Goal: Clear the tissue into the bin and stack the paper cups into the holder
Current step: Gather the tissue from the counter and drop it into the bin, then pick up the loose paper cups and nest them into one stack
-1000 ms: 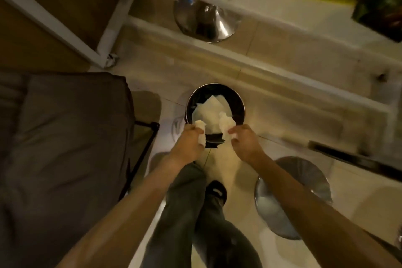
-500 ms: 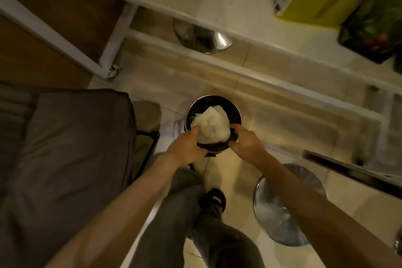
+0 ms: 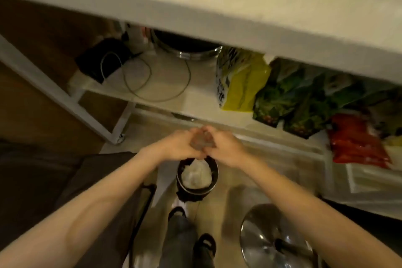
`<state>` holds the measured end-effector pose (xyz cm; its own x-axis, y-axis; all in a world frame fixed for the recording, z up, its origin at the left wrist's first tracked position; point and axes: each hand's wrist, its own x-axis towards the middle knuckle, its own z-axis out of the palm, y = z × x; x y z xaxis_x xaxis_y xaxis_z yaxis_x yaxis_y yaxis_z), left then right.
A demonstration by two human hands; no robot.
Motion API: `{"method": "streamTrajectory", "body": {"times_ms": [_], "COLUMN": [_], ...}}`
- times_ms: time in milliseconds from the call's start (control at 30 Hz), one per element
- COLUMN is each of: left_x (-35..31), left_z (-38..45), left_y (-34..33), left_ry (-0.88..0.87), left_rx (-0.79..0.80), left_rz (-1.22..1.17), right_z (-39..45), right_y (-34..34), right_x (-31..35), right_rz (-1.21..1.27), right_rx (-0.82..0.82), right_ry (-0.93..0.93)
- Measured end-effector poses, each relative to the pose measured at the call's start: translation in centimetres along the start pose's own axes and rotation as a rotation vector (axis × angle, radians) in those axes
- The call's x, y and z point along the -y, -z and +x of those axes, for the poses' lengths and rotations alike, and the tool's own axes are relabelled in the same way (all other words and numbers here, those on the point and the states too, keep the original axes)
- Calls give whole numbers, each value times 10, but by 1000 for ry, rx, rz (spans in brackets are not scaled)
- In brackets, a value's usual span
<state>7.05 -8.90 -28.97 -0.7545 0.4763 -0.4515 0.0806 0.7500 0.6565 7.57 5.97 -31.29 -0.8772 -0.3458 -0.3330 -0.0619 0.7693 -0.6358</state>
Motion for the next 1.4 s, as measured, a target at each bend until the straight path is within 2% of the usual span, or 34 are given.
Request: {"method": "streamTrajectory", "body": {"times_ms": [200,400,500,600,733,967,1067,1167,1400], "left_x": [-88,-153,-172,-181,-188,-174,-156,-136,-117], "left_z": [-48,-92,-103,-106,-104,-81,-60,-42,-28], "left_y": [66,130,160,185,214,268,274,271,270], "left_ry": [-205,-327,-346,-362,-409,-388,-301,-240,-280], "left_rx": [-117,-207,-319,-458,-635,-756,-716,-653,-648], "left_rz": [121,134,189,149,85,163,233,406,573], "right_z": [-53,-88,-92,-91,-80,-33,-6,26,85], "right_y": [89,168,198,223,255,298,311,317,314], "right_x": [63,122,144,158,173,211,221,225,217], "right_rz": [-118,-157,-149,-160,-168,-143,-149,-128,-47], "right_rx": [-195,-282,-325,-389,-500,-563,-584,-569,-462], "right_ry": [175,330,376,414,444,441,428,370,242]}}
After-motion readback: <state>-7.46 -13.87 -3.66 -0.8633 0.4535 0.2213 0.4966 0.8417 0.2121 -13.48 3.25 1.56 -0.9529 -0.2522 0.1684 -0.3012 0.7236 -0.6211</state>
